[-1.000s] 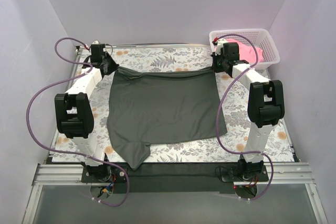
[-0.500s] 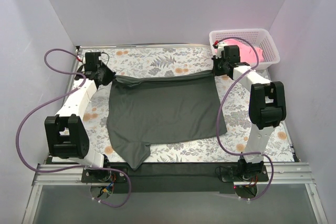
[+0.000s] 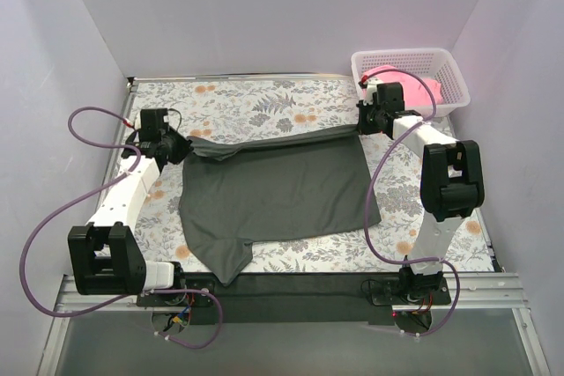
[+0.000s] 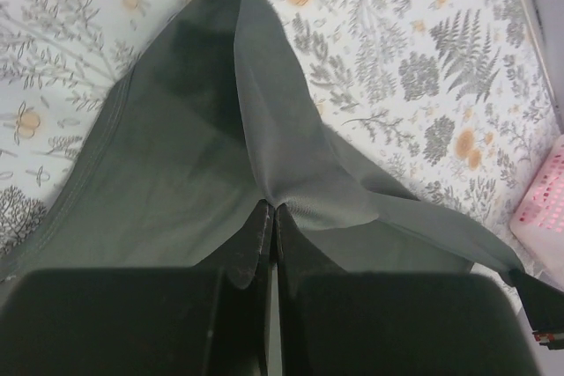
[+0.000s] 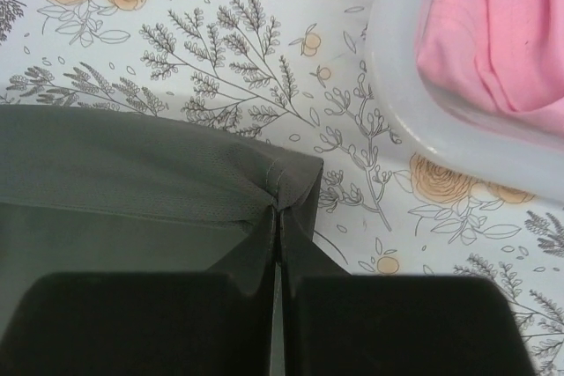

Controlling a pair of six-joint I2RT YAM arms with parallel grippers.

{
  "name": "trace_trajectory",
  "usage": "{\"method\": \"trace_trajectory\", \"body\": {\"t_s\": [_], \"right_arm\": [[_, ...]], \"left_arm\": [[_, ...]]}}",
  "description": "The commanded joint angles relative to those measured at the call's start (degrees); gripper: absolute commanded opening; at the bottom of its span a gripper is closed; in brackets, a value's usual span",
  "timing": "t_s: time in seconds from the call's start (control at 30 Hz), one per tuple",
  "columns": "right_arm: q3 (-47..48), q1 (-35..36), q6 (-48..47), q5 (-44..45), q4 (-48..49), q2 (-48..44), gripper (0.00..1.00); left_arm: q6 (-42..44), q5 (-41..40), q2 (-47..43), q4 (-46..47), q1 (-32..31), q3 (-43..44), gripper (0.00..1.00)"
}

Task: Fold and stack the t-shirts
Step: Fold the tshirt

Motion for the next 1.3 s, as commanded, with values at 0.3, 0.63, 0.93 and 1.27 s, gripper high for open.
{"method": "trace_trajectory", "body": {"t_s": [0.3,0.63,0.93,1.27], "right_arm": [[-4.5,-0.3,4.2,0.2,0.6,-4.7,0.01],[-7.2,-0.3,8.6,-1.3,-1.5,-7.0,0.01],[-13.1,-0.3,12.2,3.3,-2.4,-7.4,0.01],[-11.2,-0.3,12.6,4.0,-6.4,-9.1,0.34]], "left_arm": [[-6.2,2.3,-5.1,1.4,0.4,-11.2,0.00],[-7.5,4.5,-7.4,0.3,0.4,-13.6,0.00],[-9.1,3.1,-7.8,1.1,0.4,-18.5,0.00],[-8.7,3.1,-9.3,0.3,0.4,-20.6,0.35]]}}
